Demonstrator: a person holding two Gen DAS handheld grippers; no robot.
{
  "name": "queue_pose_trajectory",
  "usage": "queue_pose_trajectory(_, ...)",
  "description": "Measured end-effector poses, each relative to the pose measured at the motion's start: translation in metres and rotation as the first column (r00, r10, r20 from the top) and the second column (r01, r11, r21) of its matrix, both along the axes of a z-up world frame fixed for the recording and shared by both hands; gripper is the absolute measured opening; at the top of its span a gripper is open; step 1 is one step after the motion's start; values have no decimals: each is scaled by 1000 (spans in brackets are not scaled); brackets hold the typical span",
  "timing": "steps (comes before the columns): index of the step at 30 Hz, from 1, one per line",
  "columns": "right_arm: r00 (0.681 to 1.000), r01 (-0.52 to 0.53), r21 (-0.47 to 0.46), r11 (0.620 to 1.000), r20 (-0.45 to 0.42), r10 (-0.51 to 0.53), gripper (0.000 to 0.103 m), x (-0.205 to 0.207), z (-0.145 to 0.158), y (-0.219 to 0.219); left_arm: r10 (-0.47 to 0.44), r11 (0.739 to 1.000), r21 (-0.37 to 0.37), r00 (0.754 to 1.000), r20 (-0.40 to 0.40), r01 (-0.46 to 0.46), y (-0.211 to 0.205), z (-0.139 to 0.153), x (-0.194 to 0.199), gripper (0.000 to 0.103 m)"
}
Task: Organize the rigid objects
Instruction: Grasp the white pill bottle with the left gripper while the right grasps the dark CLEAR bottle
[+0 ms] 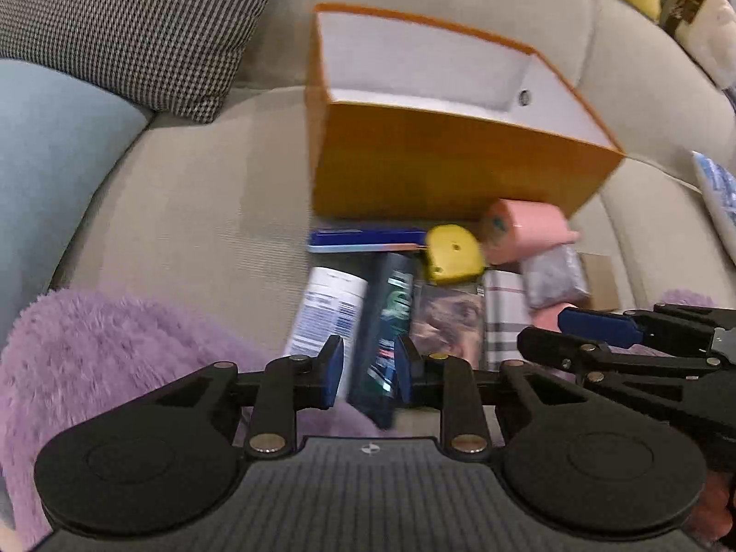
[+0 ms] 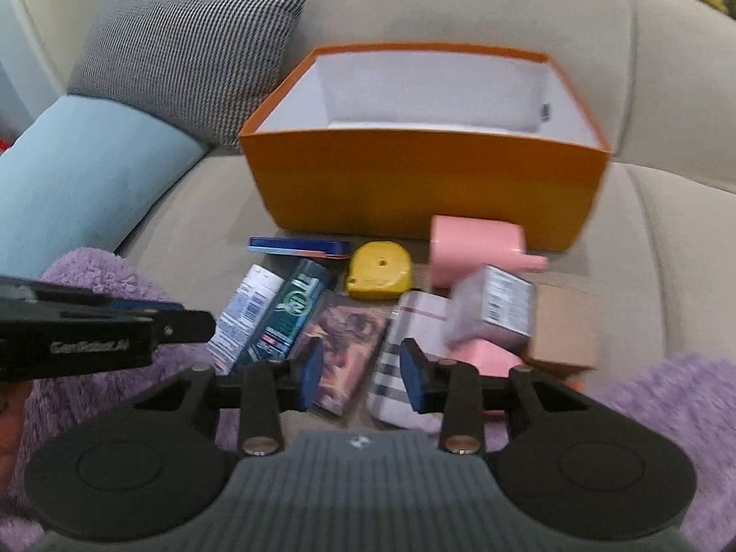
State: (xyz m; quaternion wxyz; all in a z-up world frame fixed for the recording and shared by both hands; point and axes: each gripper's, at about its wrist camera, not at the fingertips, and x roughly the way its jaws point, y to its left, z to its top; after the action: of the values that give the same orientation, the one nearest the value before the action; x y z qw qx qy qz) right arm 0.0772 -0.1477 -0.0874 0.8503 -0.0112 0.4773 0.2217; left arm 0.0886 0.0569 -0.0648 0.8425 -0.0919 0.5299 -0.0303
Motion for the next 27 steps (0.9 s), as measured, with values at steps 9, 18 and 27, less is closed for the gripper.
queue_pose_trajectory(9,991,-50,31,998,-119,53,39,47,-29,48,-46,999,-24,995,-84,44,25,-34,35,31)
queue_pose_trajectory(18,971,4,61,998,-239,10,39,73,-56,66,-82,996,-47,986,-142,76,32,-60,56,32)
queue_pose_trajectory(27,966,65,73,995,-256,-45,32,82,-64,55,-125,990,-83,973,-194,110,29,-75,71,53)
